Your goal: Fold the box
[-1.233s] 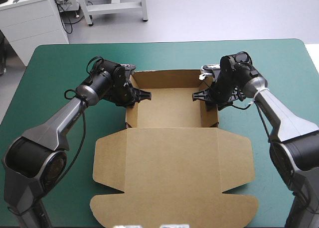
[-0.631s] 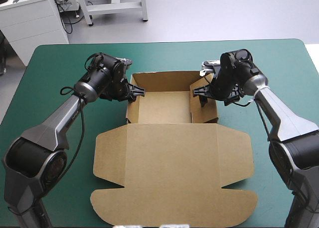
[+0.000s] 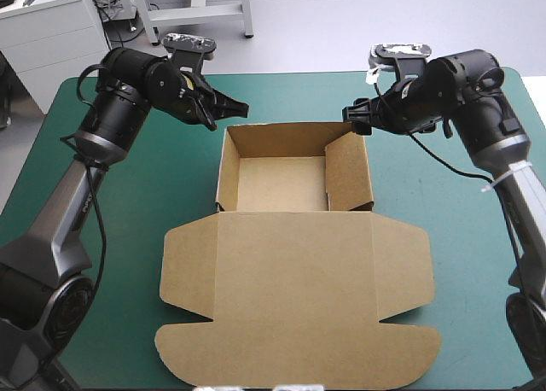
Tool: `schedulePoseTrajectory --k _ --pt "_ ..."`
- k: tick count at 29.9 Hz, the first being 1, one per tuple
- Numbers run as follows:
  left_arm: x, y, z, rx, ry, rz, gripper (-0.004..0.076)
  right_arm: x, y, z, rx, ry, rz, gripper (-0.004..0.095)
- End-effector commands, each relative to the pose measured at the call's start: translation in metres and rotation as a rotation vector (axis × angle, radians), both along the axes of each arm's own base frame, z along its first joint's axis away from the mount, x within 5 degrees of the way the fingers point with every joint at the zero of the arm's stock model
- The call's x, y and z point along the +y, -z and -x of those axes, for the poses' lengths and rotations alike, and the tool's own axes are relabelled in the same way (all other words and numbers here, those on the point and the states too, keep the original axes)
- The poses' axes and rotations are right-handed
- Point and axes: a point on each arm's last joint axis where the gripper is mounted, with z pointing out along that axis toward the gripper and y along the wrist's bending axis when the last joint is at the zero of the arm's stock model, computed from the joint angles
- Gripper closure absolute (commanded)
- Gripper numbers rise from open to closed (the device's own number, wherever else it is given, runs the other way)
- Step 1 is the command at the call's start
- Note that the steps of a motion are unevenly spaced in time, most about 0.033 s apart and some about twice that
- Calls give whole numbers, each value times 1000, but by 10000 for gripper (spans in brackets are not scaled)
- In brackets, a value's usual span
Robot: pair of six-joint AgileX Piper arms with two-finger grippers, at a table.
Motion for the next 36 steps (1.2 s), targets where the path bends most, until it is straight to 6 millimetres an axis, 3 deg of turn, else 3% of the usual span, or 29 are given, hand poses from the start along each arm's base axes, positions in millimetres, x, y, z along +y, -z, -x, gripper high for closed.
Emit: schedulePoseTrajectory --k 1,6,12,19,24,30,36 --pt "14 -42 36 -80 26 41 744 -12 -33 22 -104 10 -11 170" --pt "32 -73 78 -154 39 100 747 -14 -35 24 -115 16 0 170" --pt "61 -83 141 -197 45 113 747 -12 -25 14 -88 21 20 170" --pt "92 -60 220 -179 93 164 747 4 12 -17 29 -20 9 170" --pt "110 -36 258 -180 94 166 747 14 48 -42 122 -25 28 170" --pt "122 -4 284 -162 97 151 747 23 82 -61 214 -32 25 170" --pt "131 18 302 -163 96 152 747 28 101 -70 270 -20 10 170"
